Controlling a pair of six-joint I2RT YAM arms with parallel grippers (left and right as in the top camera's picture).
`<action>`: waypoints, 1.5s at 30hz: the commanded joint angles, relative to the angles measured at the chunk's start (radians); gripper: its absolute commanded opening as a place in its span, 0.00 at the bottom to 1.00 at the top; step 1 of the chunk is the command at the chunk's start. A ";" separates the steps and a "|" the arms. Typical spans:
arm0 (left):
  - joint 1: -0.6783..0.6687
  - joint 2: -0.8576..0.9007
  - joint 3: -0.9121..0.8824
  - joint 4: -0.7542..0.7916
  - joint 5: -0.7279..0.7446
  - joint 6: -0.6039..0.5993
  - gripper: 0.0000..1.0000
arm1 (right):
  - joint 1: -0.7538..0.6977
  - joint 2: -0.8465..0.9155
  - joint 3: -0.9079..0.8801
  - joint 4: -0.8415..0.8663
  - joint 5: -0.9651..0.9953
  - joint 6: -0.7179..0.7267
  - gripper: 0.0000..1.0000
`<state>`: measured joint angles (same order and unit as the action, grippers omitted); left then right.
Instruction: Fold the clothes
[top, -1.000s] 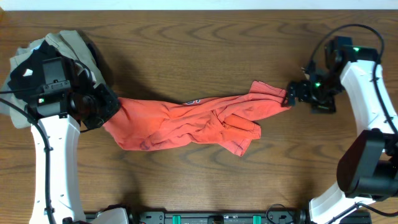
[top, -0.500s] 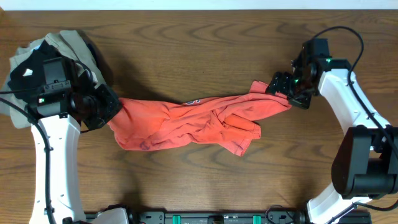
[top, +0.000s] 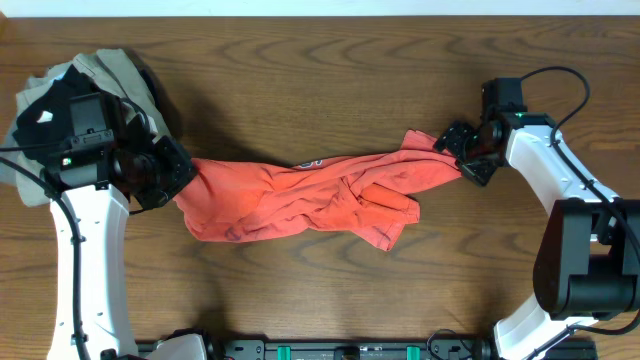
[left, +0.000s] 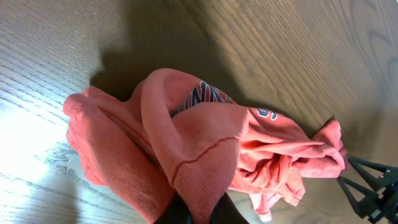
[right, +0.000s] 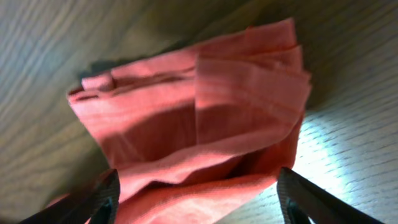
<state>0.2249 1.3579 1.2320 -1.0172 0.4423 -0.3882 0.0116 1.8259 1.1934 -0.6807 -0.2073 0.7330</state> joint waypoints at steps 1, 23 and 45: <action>0.004 0.002 0.002 -0.003 0.006 0.029 0.06 | 0.005 0.012 -0.005 0.014 0.047 0.048 0.73; 0.004 0.000 0.003 0.119 0.075 0.039 0.06 | -0.020 0.032 0.109 0.056 0.038 -0.042 0.01; 0.001 0.002 0.146 0.579 0.713 -0.174 0.06 | -0.246 -0.052 0.928 -0.731 0.344 -0.401 0.01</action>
<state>0.2249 1.3575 1.3788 -0.3019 1.0416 -0.7013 -0.2260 1.7435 2.1735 -1.3651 -0.0055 0.3729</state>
